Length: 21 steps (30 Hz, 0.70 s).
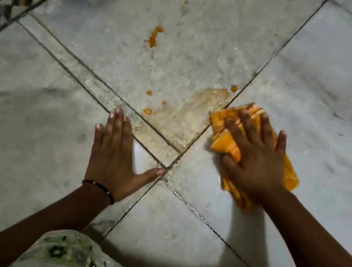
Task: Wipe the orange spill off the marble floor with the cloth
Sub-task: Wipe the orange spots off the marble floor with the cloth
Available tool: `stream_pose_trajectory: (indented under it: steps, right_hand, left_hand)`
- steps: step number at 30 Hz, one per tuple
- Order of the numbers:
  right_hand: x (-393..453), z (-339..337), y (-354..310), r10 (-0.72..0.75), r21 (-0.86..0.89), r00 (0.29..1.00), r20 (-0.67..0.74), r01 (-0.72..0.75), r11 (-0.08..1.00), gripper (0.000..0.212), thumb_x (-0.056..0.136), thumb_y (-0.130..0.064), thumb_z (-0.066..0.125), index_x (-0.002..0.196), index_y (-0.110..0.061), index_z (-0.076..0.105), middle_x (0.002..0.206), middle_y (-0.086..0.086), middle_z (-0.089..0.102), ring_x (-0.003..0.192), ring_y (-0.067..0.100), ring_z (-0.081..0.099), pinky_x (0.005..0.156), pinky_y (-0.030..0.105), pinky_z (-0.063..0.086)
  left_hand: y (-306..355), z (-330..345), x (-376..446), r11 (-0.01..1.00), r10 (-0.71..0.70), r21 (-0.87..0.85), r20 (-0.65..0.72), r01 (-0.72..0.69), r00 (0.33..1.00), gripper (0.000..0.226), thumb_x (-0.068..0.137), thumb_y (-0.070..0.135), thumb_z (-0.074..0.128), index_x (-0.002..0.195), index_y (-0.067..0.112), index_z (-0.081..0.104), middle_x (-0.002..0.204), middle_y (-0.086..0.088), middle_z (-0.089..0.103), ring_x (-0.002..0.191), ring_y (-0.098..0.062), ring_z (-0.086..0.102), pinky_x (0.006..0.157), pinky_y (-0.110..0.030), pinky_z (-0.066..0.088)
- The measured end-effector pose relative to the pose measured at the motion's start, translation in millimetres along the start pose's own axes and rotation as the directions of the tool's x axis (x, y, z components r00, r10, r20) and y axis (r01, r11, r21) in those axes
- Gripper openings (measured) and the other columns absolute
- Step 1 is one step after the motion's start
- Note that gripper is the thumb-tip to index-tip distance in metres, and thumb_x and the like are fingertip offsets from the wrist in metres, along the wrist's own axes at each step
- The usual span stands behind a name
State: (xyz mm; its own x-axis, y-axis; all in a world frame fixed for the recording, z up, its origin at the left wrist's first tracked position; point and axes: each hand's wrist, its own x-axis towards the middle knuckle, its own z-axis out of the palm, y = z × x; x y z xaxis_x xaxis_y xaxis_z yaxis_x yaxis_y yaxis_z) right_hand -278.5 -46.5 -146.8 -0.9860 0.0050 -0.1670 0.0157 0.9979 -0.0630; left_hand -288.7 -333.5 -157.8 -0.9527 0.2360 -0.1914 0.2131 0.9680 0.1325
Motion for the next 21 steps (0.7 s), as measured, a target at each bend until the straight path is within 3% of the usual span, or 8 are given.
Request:
stream_pose_trajectory:
  steps: [2, 4, 9, 11, 13, 16, 19, 21]
  right_hand:
    - [44.2, -6.3, -9.2, 0.18, 0.04, 0.983, -0.029, -0.179, 0.983, 0.081, 0.077, -0.069, 0.023, 0.151, -0.037, 0.016, 0.162, -0.002, 0.007, 0.148, 0.03, -0.006, 0.111, 0.062, -0.006]
    - [79.6, -9.5, -39.8, 0.226, 0.041, 0.974, -0.011, -0.226, 0.973, 0.079, 0.084, -0.067, 0.026, 0.153, -0.029, 0.013, 0.162, 0.003, 0.005, 0.147, 0.032, -0.009, 0.111, 0.06, -0.012]
    - [25.8, 0.4, -81.5, -0.232, 0.012, 0.973, -0.014, 0.232, 0.973, 0.077, 0.085, -0.062, 0.026, 0.153, -0.026, 0.017, 0.161, 0.0, 0.011, 0.148, 0.027, 0.001, 0.116, 0.053, -0.004]
    - [-16.0, 6.4, -52.5, -0.26, 0.006, 0.966, -0.011, 0.26, 0.966, 0.075, 0.084, -0.061, 0.031, 0.151, -0.028, 0.025, 0.159, -0.002, 0.017, 0.148, 0.024, 0.007, 0.116, 0.053, 0.005]
    - [-37.7, 4.7, -20.4, -0.153, 0.041, 0.988, -0.025, 0.154, 0.987, 0.074, 0.082, -0.061, 0.034, 0.149, -0.029, 0.029, 0.158, -0.002, 0.021, 0.147, 0.024, 0.011, 0.115, 0.054, 0.012]
    - [-11.4, -0.1, 3.5, 0.137, 0.063, 0.99, -0.023, -0.135, 0.989, 0.078, 0.079, -0.062, 0.032, 0.15, -0.031, 0.024, 0.159, -0.001, 0.019, 0.147, 0.027, 0.009, 0.115, 0.054, 0.007]
    - [69.8, -9.8, -4.5, 0.46, 0.121, 0.887, -0.041, -0.453, 0.884, 0.081, 0.08, -0.066, 0.022, 0.152, -0.03, 0.016, 0.161, 0.0, 0.01, 0.148, 0.029, 0.0, 0.115, 0.056, 0.0]
    - [105.4, -14.5, -28.8, 0.443, 0.105, 0.896, -0.006, -0.44, 0.892, 0.08, 0.082, -0.065, 0.019, 0.152, -0.028, 0.015, 0.162, 0.001, 0.008, 0.148, 0.031, -0.002, 0.115, 0.057, -0.004]
  left_hand:
    - [0.5, -1.0, 0.2, 1.0, 0.003, -0.002, 0.017, -0.003, 1.0, 0.127, 0.066, 0.092, 0.018, 0.147, -0.006, 0.011, 0.157, -0.024, 0.003, 0.146, -0.034, 0.004, 0.117, -0.052, 0.008]
    - [-0.7, -1.4, 0.5, 1.0, 0.008, -0.017, 0.023, -0.008, 1.0, 0.126, 0.066, 0.091, 0.019, 0.147, -0.005, 0.01, 0.157, -0.023, 0.003, 0.146, -0.034, 0.002, 0.117, -0.052, 0.007]
    - [-1.2, -2.6, 0.6, 0.999, 0.016, -0.052, 0.044, -0.013, 0.999, 0.125, 0.068, 0.09, 0.024, 0.146, -0.007, 0.013, 0.156, -0.024, 0.006, 0.146, -0.034, 0.004, 0.116, -0.052, 0.008]
    - [-2.8, -3.3, 1.3, 0.998, 0.018, -0.058, 0.058, -0.014, 0.998, 0.125, 0.068, 0.089, 0.026, 0.146, -0.007, 0.013, 0.156, -0.025, 0.006, 0.146, -0.034, 0.004, 0.116, -0.052, 0.007]
    - [-3.6, -4.0, 1.5, 0.998, 0.027, -0.056, 0.07, -0.023, 0.997, 0.125, 0.068, 0.089, 0.026, 0.146, -0.007, 0.011, 0.156, -0.025, 0.005, 0.146, -0.034, 0.003, 0.117, -0.052, 0.006]
    - [-3.4, -4.4, 2.0, 0.998, 0.028, -0.059, 0.078, -0.023, 0.997, 0.126, 0.068, 0.09, 0.023, 0.147, -0.008, 0.009, 0.156, -0.025, 0.004, 0.146, -0.034, 0.001, 0.117, -0.051, 0.005]
    - [-5.3, -1.0, 4.7, 0.998, 0.031, -0.048, 0.051, -0.028, 0.998, 0.127, 0.067, 0.09, 0.024, 0.147, -0.007, 0.009, 0.156, -0.025, 0.004, 0.146, -0.034, 0.001, 0.117, -0.048, 0.002]
    - [-6.1, 1.0, 5.6, 0.998, 0.037, -0.047, 0.046, -0.035, 0.998, 0.128, 0.066, 0.09, 0.028, 0.147, -0.007, 0.008, 0.157, -0.024, 0.003, 0.146, -0.034, 0.0, 0.117, -0.047, -0.001]
